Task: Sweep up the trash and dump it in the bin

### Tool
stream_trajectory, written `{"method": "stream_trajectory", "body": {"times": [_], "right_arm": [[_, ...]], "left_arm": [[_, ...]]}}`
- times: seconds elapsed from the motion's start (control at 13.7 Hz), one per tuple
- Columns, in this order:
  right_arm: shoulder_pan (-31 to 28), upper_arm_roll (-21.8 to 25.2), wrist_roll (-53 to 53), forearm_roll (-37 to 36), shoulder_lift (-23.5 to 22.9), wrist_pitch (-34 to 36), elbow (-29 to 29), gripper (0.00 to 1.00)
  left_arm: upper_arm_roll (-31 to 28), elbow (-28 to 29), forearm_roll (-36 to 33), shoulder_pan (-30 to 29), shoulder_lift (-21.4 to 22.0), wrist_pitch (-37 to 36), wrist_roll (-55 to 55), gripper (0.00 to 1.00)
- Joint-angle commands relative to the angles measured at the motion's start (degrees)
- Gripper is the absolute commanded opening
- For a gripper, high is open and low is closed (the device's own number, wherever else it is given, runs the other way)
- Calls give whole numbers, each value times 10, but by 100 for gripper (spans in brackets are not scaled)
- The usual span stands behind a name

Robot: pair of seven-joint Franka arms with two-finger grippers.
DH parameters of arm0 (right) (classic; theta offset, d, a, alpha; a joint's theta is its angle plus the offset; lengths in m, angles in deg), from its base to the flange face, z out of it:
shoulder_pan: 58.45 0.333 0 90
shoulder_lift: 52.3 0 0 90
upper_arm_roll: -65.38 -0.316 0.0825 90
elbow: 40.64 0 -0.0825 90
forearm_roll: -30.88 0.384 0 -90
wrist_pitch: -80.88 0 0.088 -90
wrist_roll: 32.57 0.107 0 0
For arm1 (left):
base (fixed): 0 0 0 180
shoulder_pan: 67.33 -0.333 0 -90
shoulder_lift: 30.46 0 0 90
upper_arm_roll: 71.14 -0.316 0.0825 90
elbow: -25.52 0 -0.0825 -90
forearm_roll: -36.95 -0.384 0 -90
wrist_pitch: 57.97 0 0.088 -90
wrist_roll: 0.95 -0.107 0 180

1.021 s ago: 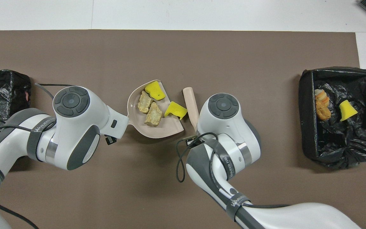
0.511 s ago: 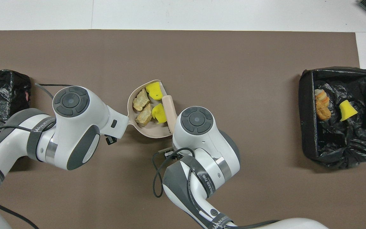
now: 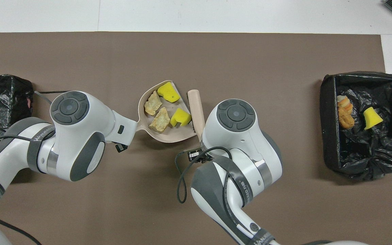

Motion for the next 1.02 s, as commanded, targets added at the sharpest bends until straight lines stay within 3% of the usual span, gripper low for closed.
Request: {"method": "stream_trajectory", "body": {"times": [0.0,0.66,0.95], "right_arm": [[-23,-5,-6,9,30,31,3,0],[-19,-5,13,11,58,59,11,0],[-9,-7,108,10,81,91,35,0]], "left_arm": [[-3,17,9,1,13,23,3,0],[-6,10,34,-21,20,14,-4,0],[-5,-10,34,-90,51,-52,-17,0]]}}
